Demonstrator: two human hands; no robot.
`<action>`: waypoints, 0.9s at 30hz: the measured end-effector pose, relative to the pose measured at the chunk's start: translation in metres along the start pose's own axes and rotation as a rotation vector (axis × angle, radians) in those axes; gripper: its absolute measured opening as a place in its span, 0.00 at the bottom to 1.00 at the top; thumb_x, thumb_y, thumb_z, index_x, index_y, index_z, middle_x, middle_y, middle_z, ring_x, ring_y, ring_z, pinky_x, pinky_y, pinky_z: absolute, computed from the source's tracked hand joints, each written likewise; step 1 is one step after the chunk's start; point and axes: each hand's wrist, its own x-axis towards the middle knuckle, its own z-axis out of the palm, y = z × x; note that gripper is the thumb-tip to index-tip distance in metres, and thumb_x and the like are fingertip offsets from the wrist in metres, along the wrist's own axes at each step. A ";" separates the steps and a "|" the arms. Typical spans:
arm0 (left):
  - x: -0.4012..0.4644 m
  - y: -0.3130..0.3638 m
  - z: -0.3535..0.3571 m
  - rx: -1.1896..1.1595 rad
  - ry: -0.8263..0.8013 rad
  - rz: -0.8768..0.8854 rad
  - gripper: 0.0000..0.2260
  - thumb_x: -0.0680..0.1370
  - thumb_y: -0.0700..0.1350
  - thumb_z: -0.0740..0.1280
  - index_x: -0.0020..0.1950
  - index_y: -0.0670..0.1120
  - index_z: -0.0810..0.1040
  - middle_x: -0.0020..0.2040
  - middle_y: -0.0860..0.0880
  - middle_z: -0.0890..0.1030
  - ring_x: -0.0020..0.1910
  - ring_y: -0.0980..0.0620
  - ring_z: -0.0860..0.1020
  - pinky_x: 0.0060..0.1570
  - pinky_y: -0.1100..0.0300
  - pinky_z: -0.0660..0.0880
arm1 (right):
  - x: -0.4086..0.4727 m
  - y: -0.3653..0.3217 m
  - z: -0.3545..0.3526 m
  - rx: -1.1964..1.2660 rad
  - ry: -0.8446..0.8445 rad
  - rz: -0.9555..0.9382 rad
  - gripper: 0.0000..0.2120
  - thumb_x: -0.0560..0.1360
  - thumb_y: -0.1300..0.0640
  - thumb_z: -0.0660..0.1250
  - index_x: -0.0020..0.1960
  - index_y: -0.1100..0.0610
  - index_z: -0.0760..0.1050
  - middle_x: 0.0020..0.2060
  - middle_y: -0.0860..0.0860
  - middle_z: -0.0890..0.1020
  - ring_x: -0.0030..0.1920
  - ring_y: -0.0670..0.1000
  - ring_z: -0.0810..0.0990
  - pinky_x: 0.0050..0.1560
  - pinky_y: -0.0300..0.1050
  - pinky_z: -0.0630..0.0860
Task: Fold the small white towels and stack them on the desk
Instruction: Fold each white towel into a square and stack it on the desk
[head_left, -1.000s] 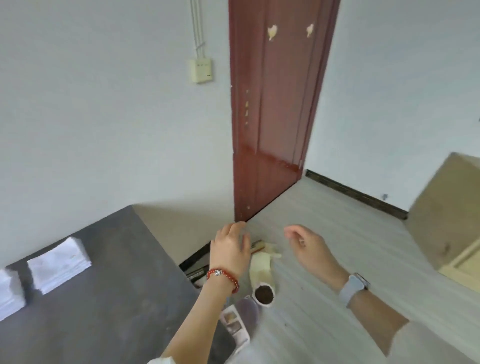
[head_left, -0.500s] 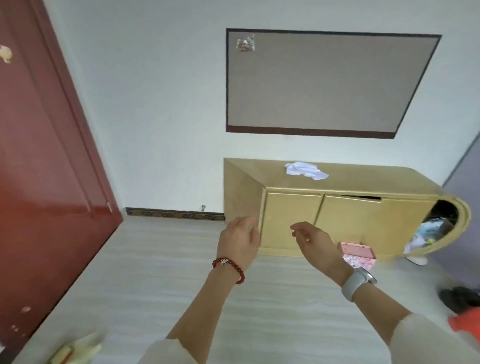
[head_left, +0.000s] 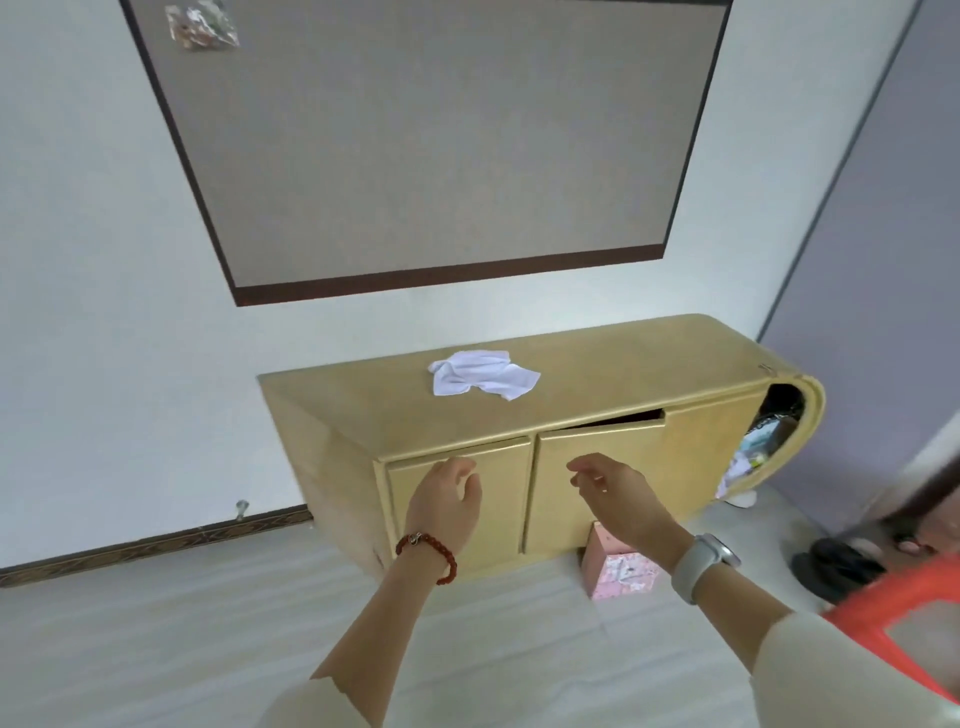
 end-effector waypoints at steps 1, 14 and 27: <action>0.024 0.000 0.014 -0.013 -0.025 -0.023 0.11 0.78 0.43 0.60 0.59 0.45 0.76 0.57 0.48 0.79 0.56 0.52 0.75 0.52 0.65 0.68 | 0.021 0.006 -0.007 -0.003 0.003 0.021 0.13 0.77 0.63 0.58 0.58 0.59 0.76 0.50 0.55 0.82 0.51 0.54 0.79 0.54 0.43 0.73; 0.299 -0.021 0.200 0.007 -0.182 -0.313 0.14 0.78 0.41 0.59 0.63 0.43 0.73 0.63 0.45 0.74 0.61 0.48 0.72 0.59 0.60 0.66 | 0.310 0.146 -0.015 -0.041 -0.146 0.137 0.11 0.77 0.63 0.58 0.56 0.59 0.77 0.49 0.54 0.82 0.45 0.50 0.77 0.45 0.38 0.69; 0.428 -0.099 0.301 0.423 -0.179 -0.492 0.22 0.78 0.44 0.59 0.72 0.49 0.61 0.73 0.46 0.58 0.68 0.43 0.59 0.64 0.53 0.63 | 0.482 0.243 0.053 -0.353 -0.542 -0.006 0.22 0.78 0.58 0.55 0.72 0.53 0.61 0.70 0.54 0.63 0.70 0.55 0.60 0.68 0.47 0.61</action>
